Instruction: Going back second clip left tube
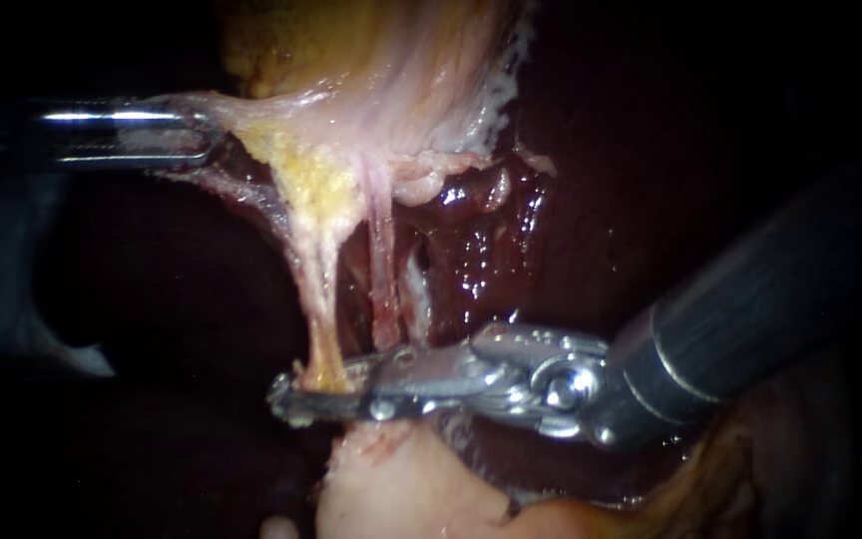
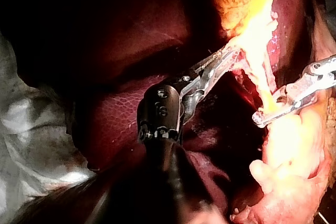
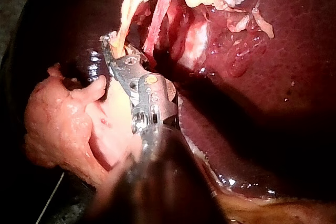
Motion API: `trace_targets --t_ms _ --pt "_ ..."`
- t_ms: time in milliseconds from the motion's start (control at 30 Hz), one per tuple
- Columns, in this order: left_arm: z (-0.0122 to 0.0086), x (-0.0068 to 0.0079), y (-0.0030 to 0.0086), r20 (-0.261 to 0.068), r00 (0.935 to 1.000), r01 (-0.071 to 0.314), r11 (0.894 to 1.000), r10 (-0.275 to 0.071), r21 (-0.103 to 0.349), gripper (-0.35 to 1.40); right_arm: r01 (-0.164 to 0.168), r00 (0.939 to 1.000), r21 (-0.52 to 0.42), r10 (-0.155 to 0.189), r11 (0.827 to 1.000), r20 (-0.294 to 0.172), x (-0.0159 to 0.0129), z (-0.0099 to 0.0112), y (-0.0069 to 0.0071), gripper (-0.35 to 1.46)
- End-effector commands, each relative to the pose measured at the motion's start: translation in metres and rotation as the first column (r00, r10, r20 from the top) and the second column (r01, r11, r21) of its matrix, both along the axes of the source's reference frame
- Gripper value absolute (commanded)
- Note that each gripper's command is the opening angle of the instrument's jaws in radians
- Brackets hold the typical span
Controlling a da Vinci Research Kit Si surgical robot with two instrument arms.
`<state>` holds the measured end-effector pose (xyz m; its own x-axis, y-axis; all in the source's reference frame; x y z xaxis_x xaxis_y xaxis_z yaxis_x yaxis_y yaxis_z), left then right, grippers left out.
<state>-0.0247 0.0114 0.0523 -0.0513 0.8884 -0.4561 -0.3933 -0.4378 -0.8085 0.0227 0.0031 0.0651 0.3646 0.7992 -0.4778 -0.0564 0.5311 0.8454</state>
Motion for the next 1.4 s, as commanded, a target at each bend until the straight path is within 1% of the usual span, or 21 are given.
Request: trace_targets --t_ms 33,67,100,133,200,233,267,367,433,600,700,733,833,900,967,1033,1133,1233,1267,1367,1400 --pt "0.0000 0.0000 0.0000 0.000 1.0000 0.000 1.000 0.000 0.000 -0.35 0.001 1.0000 0.000 -0.001 1.000 -0.001 0.0000 0.0001 0.0000 -0.35" --pt "0.0000 0.0000 0.0000 0.000 1.0000 0.000 1.000 0.000 0.000 -0.35 0.002 1.0000 0.000 -0.002 1.000 -0.001 0.0000 0.0001 0.0000 -0.35" --pt "0.0000 0.0000 0.0000 0.000 1.0000 0.000 1.000 0.000 0.000 -0.35 0.006 1.0000 0.000 -0.006 1.000 -0.004 0.0000 0.0001 -0.0001 -0.29" --pt "0.0000 0.0000 0.0000 0.000 1.0000 0.000 1.000 0.000 0.000 -0.35 0.000 0.9998 0.001 0.000 1.000 -0.018 0.0001 0.0002 -0.0001 -0.06" --pt "0.0000 0.0000 0.0000 0.000 1.0000 0.000 1.000 0.000 0.000 -0.35 -0.012 0.9993 -0.004 0.011 1.000 -0.035 0.0004 0.0004 -0.0001 0.30" --pt "0.0000 0.0000 0.0000 0.000 1.0000 0.000 1.000 0.000 0.000 -0.35 -0.021 0.9990 -0.011 0.021 1.000 -0.041 0.0006 0.0005 0.0000 0.41" --pt "0.0000 0.0000 0.0000 0.000 1.0000 0.000 1.000 0.000 0.000 -0.35 -0.028 0.9986 -0.031 0.026 0.999 -0.045 0.0006 0.0005 0.0000 0.44" --pt "0.0000 0.0000 0.0000 0.000 1.0000 0.000 1.000 0.000 0.000 -0.35 -0.045 0.9984 -0.118 0.041 0.992 -0.040 0.0006 0.0008 0.0003 0.48" --pt "0.0000 0.0000 0.0000 0.000 1.0000 0.000 1.000 0.000 0.000 -0.35 -0.051 0.9981 -0.174 0.044 0.983 -0.042 0.0004 0.0010 0.0005 0.50" --pt "0.0000 0.0001 0.0000 0.000 1.0000 0.000 1.000 0.000 0.000 -0.35 -0.023 0.9984 -0.296 0.007 0.955 -0.057 -0.0014 0.0011 0.0009 0.50" --pt "0.0000 0.0001 0.0000 0.000 1.0000 0.000 1.000 0.000 0.000 -0.35 -0.020 0.9984 -0.358 -0.001 0.933 -0.057 -0.0031 0.0008 0.0013 0.50" --pt "0.0000 0.0001 0.0000 0.000 1.0000 0.000 1.000 0.000 0.000 -0.35 -0.020 0.9984 -0.369 -0.001 0.929 -0.056 -0.0036 0.0006 0.0014 0.50" --pt "0.0000 0.0001 0.0000 0.000 1.0000 0.000 1.000 0.000 0.000 -0.35 -0.008 0.9977 -0.414 -0.021 0.910 -0.064 -0.0056 -0.0003 0.0020 0.50" --pt "0.0000 0.0001 0.0000 0.000 1.0000 0.000 1.000 0.000 0.000 -0.35 0.003 0.9966 -0.444 -0.039 0.896 -0.072 -0.0072 -0.0009 0.0024 0.50" --pt "0.0000 0.0001 0.0000 0.000 1.0000 0.000 1.000 0.000 0.000 -0.35 0.009 0.9959 -0.473 -0.050 0.881 -0.075 -0.0086 -0.0015 0.0027 0.50" --pt "0.0000 0.0001 0.0000 0.000 1.0000 -0.001 1.000 0.001 0.000 -0.35 0.011 0.9957 -0.491 -0.055 0.871 -0.074 -0.0102 -0.0022 0.0030 0.50" --pt "0.0000 0.0001 0.0000 0.000 1.0000 -0.001 1.000 0.001 0.000 -0.35 0.014 0.9955 -0.504 -0.059 0.863 -0.074 -0.0123 -0.0032 0.0037 0.50" --pt "0.0000 0.0002 0.0000 0.000 1.0000 -0.001 1.000 0.001 0.000 -0.35 0.017 0.9954 -0.526 -0.065 0.850 -0.071 -0.0145 -0.0040 0.0044 0.50" --pt "0.0000 0.0002 0.0000 0.000 1.0000 -0.001 1.000 0.001 0.000 -0.35 0.018 0.9954 -0.529 -0.065 0.848 -0.071 -0.0151 -0.0042 0.0047 0.50" --pt "0.0000 0.0001 0.0000 0.000 1.0000 -0.001 1.000 0.001 0.000 -0.35 0.017 0.9962 -0.545 -0.061 0.838 -0.062 -0.0171 -0.0049 0.0056 0.50" --pt "0.0000 0.0001 0.0000 0.000 1.0000 -0.001 1.000 0.001 0.000 -0.35 0.018 0.9965 -0.554 -0.060 0.832 -0.058 -0.0179 -0.0052 0.0059 0.50"
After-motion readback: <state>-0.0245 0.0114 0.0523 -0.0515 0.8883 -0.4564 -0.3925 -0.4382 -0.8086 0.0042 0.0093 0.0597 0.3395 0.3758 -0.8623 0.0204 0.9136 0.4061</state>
